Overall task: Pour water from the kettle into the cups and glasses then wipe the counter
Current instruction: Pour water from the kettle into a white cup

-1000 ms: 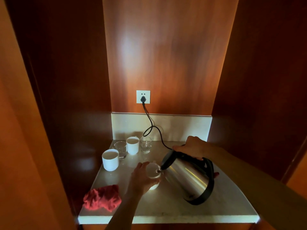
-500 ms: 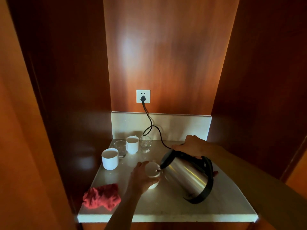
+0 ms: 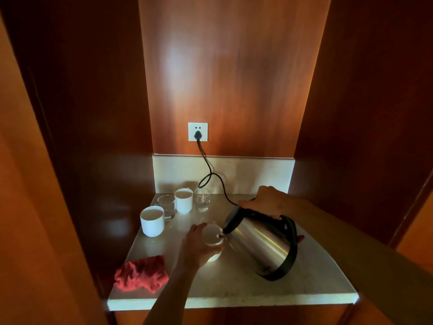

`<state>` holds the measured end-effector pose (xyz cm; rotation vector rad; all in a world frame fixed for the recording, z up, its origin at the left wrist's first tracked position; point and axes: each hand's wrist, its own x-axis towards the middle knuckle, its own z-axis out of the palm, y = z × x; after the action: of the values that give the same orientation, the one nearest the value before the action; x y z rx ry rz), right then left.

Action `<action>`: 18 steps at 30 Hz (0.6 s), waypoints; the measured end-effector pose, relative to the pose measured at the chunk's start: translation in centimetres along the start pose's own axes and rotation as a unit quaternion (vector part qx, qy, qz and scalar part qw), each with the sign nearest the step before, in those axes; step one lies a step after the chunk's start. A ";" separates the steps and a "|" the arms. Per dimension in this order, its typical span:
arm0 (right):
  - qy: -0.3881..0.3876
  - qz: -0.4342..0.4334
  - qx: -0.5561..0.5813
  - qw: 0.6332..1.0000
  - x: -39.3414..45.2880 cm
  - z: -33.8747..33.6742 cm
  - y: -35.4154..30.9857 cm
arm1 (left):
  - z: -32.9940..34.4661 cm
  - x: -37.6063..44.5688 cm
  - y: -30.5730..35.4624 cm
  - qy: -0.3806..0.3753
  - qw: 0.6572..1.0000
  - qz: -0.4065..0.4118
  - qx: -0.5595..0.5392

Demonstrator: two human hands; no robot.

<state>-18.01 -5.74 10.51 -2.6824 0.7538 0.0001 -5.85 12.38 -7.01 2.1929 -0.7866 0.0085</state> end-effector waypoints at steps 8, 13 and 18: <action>0.003 0.003 0.001 1.000 0.5 0.3 0.3 | 0.4 0.1 -0.2 -0.005 1.000 -0.013 0.005; 0.002 0.002 -0.009 1.000 0.2 0.1 0.0 | 0.5 0.0 -0.2 0.013 1.000 -0.012 -0.003; 0.003 0.002 -0.020 1.000 0.4 0.1 0.0 | 0.4 0.0 -0.2 0.022 1.000 -0.003 0.000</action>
<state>-17.67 -5.88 10.36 -2.7203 0.7691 0.0099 -5.84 12.17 -7.39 2.1873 -0.7557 0.0524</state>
